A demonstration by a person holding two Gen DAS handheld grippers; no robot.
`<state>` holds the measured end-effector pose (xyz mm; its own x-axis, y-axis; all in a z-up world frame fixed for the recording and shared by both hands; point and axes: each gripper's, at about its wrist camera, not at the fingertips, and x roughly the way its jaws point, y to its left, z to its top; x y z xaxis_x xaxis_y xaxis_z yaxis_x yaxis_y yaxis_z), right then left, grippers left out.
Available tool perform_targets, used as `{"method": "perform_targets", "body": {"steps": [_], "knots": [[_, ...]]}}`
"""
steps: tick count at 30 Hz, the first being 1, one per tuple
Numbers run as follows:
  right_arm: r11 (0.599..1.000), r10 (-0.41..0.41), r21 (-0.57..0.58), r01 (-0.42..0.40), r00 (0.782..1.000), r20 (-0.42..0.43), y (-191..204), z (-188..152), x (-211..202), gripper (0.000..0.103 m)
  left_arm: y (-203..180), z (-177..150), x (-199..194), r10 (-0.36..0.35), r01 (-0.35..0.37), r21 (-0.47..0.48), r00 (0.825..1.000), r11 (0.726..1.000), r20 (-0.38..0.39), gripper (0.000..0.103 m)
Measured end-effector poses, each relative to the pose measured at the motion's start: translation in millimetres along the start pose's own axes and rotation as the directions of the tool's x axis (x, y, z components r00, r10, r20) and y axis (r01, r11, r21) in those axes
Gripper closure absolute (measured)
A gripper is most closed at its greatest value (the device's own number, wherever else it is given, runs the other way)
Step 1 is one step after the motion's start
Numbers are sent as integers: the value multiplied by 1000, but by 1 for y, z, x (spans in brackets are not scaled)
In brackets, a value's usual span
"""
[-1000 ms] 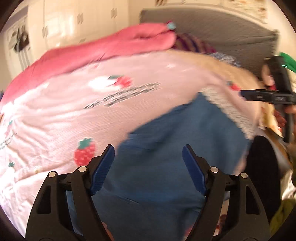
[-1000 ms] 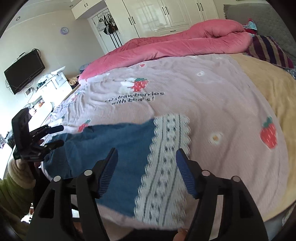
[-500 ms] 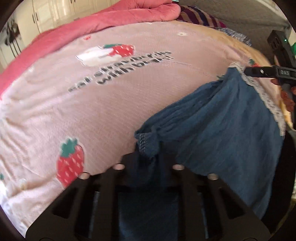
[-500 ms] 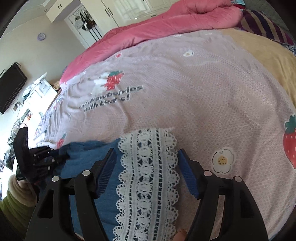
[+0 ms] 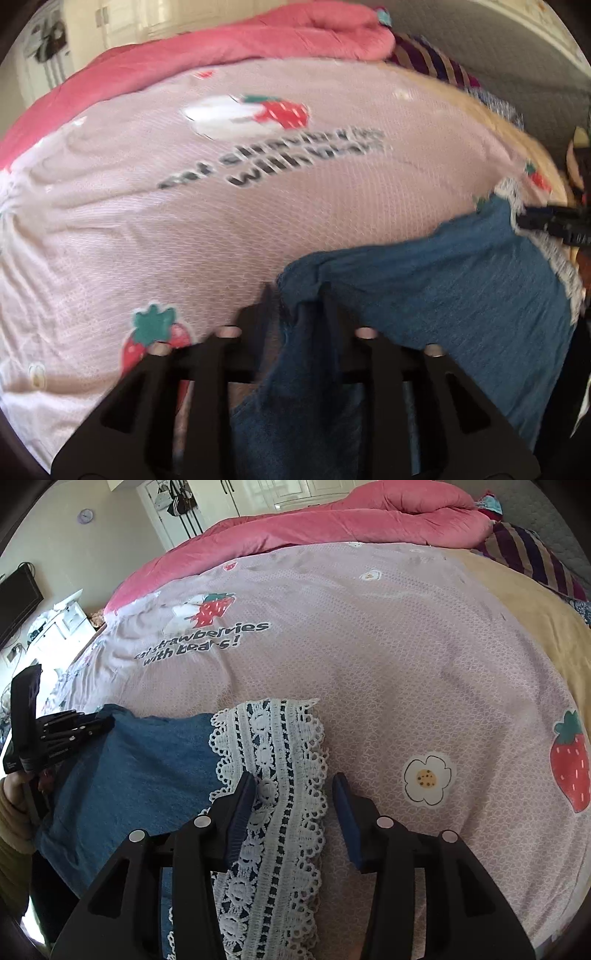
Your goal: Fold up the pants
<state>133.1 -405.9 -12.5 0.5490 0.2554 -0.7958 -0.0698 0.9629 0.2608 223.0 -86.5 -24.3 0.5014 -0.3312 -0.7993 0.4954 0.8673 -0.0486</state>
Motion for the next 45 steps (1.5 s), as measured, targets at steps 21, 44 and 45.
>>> {"method": "perform_targets", "body": {"steps": [21,44,45], "knots": [[1000,3,27,-6,993,118,30,-76,-85,19,72,-151,-195,235,-162,-356,956,920,174,18],[999,-17,49,19,999,-38,3,-98,-64,83,89,-181,-129,194,-162,-499,981,851,13,60],[999,-7,52,9,999,-31,-2,-98,-71,85,89,-181,-130,193,-160,-500,981,851,14,60]]}}
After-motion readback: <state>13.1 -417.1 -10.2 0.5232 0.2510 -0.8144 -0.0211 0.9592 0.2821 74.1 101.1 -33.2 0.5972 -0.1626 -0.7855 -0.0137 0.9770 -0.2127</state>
